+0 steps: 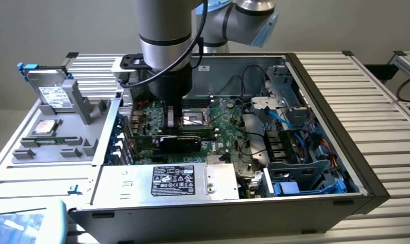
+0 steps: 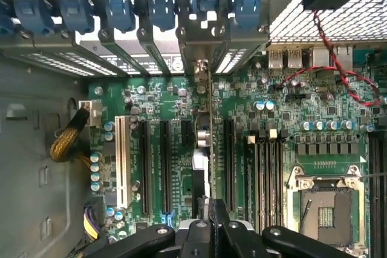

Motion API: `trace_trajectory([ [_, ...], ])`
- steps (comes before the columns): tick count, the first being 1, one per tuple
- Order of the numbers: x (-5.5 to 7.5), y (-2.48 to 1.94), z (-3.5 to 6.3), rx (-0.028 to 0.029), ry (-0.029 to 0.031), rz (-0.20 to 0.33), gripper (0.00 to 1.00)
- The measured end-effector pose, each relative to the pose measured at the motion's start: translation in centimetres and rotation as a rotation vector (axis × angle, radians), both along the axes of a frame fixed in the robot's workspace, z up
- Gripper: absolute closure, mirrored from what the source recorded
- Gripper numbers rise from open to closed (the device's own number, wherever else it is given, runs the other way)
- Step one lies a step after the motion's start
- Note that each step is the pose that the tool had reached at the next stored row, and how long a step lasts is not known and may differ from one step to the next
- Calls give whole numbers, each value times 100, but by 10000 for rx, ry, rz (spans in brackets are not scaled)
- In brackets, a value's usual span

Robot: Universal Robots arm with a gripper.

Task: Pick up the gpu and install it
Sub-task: 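Press down on the gpu until it lock into place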

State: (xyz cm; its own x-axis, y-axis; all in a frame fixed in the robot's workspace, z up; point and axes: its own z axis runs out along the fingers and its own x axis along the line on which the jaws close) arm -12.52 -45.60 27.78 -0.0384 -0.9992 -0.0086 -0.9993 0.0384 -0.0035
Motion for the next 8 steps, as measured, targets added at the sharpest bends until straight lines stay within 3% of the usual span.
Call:
trace_trajectory([
  [3,-9,0,107,-16,4,3,88],
  [8,-97,0,145,-55,5,2,88],
])
